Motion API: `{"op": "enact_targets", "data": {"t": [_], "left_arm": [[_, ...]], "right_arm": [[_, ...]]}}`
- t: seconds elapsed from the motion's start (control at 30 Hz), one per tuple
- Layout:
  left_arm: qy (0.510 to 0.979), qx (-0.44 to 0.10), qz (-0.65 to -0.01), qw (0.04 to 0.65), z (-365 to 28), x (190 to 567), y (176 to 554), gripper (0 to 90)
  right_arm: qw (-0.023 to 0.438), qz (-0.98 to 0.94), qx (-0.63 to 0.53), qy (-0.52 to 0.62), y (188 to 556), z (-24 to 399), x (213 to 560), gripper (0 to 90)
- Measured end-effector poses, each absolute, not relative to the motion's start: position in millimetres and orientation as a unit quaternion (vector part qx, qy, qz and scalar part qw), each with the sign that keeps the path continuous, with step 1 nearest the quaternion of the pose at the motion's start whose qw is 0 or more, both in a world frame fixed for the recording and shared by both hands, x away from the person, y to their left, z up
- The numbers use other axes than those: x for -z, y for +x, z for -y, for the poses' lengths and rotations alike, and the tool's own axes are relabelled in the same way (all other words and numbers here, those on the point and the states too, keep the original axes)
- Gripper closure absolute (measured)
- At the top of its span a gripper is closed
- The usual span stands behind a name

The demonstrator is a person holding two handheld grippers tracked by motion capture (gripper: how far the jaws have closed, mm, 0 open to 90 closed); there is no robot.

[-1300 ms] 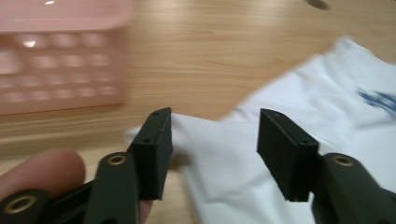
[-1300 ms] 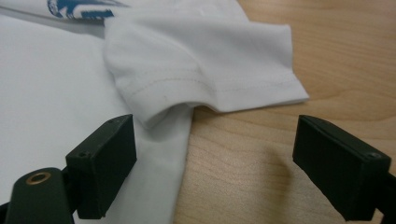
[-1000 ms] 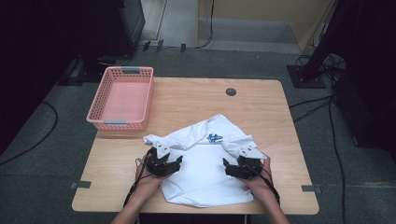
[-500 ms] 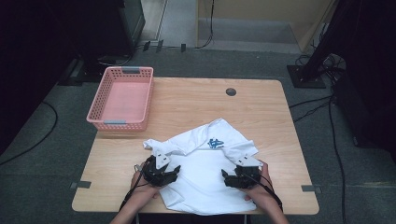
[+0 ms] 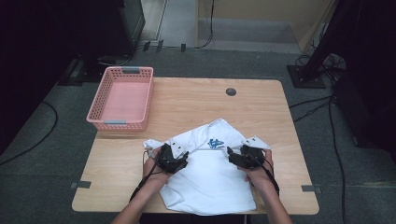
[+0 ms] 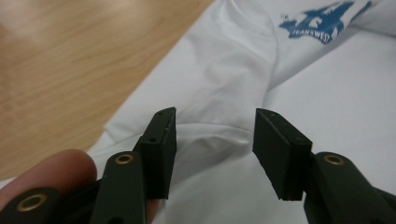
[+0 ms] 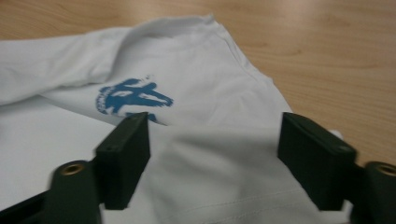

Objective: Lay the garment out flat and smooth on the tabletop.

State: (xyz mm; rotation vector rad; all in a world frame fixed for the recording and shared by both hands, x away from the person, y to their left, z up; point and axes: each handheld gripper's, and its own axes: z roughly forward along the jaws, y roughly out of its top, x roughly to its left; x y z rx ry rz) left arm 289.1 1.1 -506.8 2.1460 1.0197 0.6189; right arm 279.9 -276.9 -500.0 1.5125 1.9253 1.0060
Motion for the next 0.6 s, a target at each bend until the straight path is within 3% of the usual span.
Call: {"op": "enact_targets", "data": {"t": [0.1, 0.23, 0.37, 0.6], "left_arm": [[0.824, -0.224, -0.401, 0.331, -4.0, 512.8, 295.5, 62.1], [0.818, -0.203, -0.414, 0.345, -14.1, 509.8, 302.8, 89.2], [0.808, -0.173, -0.426, 0.368, -27.4, 501.9, 311.1, 90.0], [0.775, -0.168, -0.457, 0.404, -49.9, 487.4, 324.1, 90.0]], "right_arm": [[0.219, -0.715, -0.357, 0.559, 288.2, 278.3, 510.0, 51.0], [0.211, -0.73, -0.354, 0.546, 287.7, 281.6, 519.0, 59.6], [0.212, -0.725, -0.356, 0.55, 283.8, 292.9, 519.4, 68.1], [0.207, -0.74, -0.333, 0.546, 281.2, 312.4, 514.2, 67.8]]}}
